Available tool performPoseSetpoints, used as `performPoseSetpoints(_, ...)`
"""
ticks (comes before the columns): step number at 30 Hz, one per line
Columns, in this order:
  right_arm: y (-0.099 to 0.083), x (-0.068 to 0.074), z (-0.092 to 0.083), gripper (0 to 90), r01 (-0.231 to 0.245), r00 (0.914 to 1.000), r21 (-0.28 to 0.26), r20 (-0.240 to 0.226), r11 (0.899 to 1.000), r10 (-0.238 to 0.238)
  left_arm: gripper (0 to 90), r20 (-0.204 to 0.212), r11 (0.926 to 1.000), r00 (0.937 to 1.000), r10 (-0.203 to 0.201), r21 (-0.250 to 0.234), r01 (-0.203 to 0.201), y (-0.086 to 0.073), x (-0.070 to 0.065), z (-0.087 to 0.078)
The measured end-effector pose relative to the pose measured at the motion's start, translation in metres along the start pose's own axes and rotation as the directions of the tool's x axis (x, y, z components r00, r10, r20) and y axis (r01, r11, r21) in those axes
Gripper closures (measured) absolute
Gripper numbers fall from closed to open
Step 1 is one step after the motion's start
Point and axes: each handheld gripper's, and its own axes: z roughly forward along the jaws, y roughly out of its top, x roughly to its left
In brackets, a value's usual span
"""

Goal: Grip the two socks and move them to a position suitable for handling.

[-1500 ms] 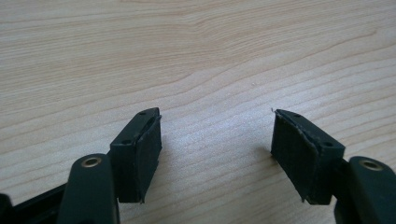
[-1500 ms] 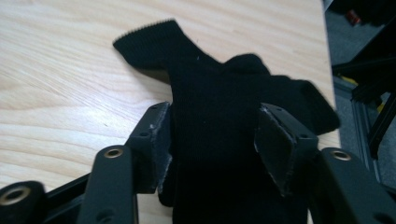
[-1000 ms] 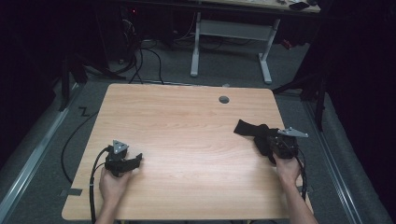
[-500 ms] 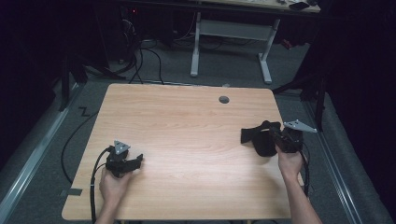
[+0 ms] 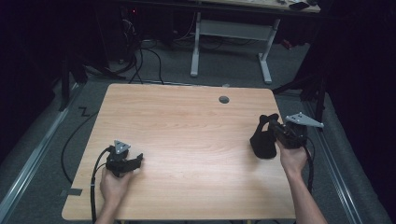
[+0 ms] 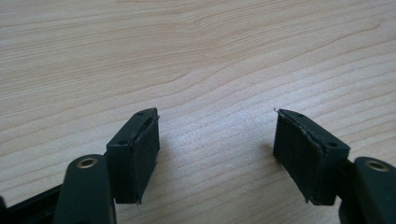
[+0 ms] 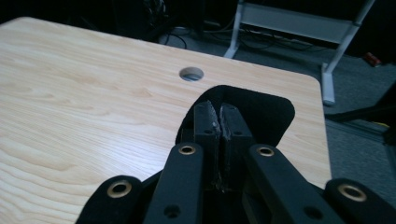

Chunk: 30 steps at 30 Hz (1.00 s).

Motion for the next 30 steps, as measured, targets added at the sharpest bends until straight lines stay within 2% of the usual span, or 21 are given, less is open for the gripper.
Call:
performPoseSetpoints(5,0.003,0.009,-0.005,87.1,-0.002,0.9996,-0.011,-0.027,1.000,0.002,31.7,-0.001,1.0000,1.0000,-0.001,0.000,0.001,0.000,0.000,0.000)
performPoseSetpoints(8,0.004,0.023,-0.005,87.1,-0.018,0.9957,0.001,-0.091,1.000,0.018,33.1,-0.005,1.0000,1.0000,-0.004,-0.001,0.004,0.000,0.000,0.000)
performPoseSetpoints(10,0.004,0.027,-0.006,87.1,-0.015,0.9954,-0.006,-0.095,1.000,0.014,33.9,-0.003,1.0000,1.0000,-0.004,-0.003,0.004,0.000,0.000,0.000)
performPoseSetpoints(11,0.004,0.037,-0.006,87.0,-0.017,0.9923,-0.014,-0.123,1.000,0.015,34.2,-0.001,1.0000,1.0000,-0.003,-0.004,0.003,0.000,0.000,0.000)
performPoseSetpoints(13,0.005,0.046,-0.003,87.0,-0.011,0.9902,-0.020,-0.139,1.000,0.008,34.8,0.001,1.0000,1.0000,0.000,-0.003,0.000,0.000,0.000,0.000)
performPoseSetpoints(14,0.005,0.046,-0.003,87.0,-0.011,0.9902,-0.020,-0.139,1.000,0.008,34.8,0.001,1.0000,1.0000,0.000,-0.003,0.000,0.000,0.000,0.000)
performPoseSetpoints(15,0.005,0.053,0.000,87.1,-0.011,0.9880,-0.025,-0.154,1.000,0.007,34.8,0.002,1.0000,1.0000,0.001,-0.004,-0.001,0.000,0.000,0.000)
performPoseSetpoints(19,0.004,0.066,0.008,87.1,0.004,0.9851,-0.014,-0.172,1.000,-0.007,34.8,0.003,1.0000,1.0000,0.001,-0.004,-0.001,0.000,0.000,0.000)
performPoseSetpoints(30,0.007,0.091,0.024,87.3,0.035,0.9798,-0.002,-0.197,0.999,-0.034,35.9,0.007,1.0000,1.0000,0.004,-0.006,-0.003,0.000,0.000,0.000)
